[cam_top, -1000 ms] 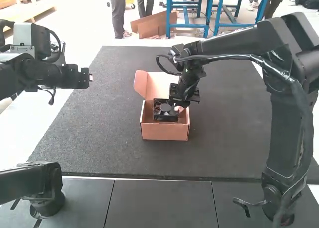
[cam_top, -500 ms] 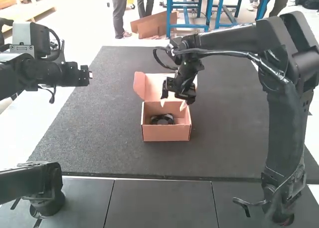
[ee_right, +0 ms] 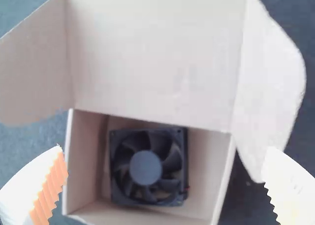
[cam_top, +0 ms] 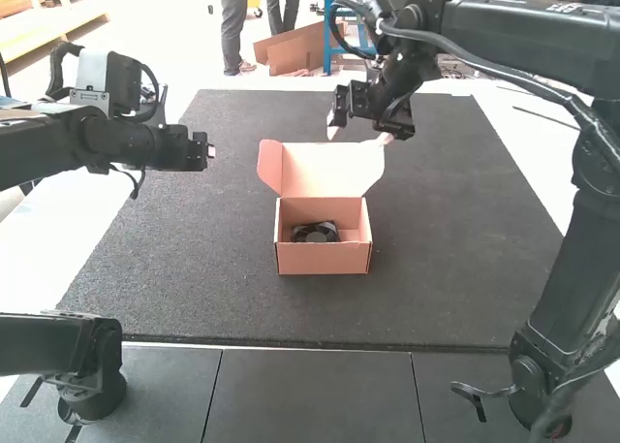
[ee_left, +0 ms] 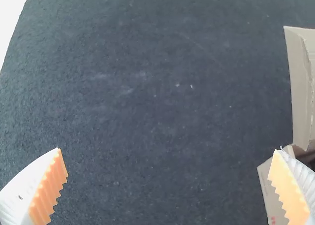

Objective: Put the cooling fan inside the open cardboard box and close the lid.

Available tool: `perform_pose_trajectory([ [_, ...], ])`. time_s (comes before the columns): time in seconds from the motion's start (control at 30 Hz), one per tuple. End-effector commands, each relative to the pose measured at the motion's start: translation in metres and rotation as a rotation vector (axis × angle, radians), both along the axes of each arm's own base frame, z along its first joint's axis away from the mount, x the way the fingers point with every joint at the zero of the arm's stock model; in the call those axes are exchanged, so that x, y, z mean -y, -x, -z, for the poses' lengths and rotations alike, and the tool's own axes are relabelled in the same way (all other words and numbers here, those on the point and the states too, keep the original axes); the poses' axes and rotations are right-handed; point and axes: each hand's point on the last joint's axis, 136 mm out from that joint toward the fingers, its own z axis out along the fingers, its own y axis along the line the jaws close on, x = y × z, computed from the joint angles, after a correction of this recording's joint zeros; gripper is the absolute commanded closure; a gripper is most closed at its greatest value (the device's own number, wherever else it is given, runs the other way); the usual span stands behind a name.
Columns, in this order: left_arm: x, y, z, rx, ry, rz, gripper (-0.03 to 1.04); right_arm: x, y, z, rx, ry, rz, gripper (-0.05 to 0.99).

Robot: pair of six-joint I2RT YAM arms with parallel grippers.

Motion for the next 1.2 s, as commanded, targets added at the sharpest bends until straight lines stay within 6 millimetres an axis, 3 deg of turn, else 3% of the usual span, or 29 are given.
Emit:
perform_pose_trajectory([
  [0.0, 0.014, -0.009, -0.015, 0.031, 0.021, 0.031, 0.04, 0.034, -0.015, 0.006, 0.075, 0.084, 0.020, 0.03],
  [0.23, 0.025, -0.032, -0.008, 0.051, 0.025, 0.034, 0.04, 0.056, -0.055, 0.028, 0.229, 0.069, 0.036, 0.03],
  [0.4, 0.025, -0.049, 0.002, 0.051, 0.015, 0.018, 0.04, 0.051, -0.075, 0.025, 0.324, 0.048, 0.014, 0.03],
  [0.8, 0.033, -0.083, 0.011, 0.060, 0.017, 0.023, 0.04, 0.034, -0.096, 0.038, 0.295, 0.015, -0.018, 0.03],
  [0.93, 0.052, -0.084, 0.011, 0.053, 0.038, 0.085, 0.04, 0.028, -0.100, 0.033, 0.283, -0.003, -0.027, 0.04],
  [1.17, 0.107, -0.071, -0.006, 0.067, 0.091, 0.251, 0.04, 0.025, -0.096, 0.030, 0.244, -0.017, -0.035, 0.09],
])
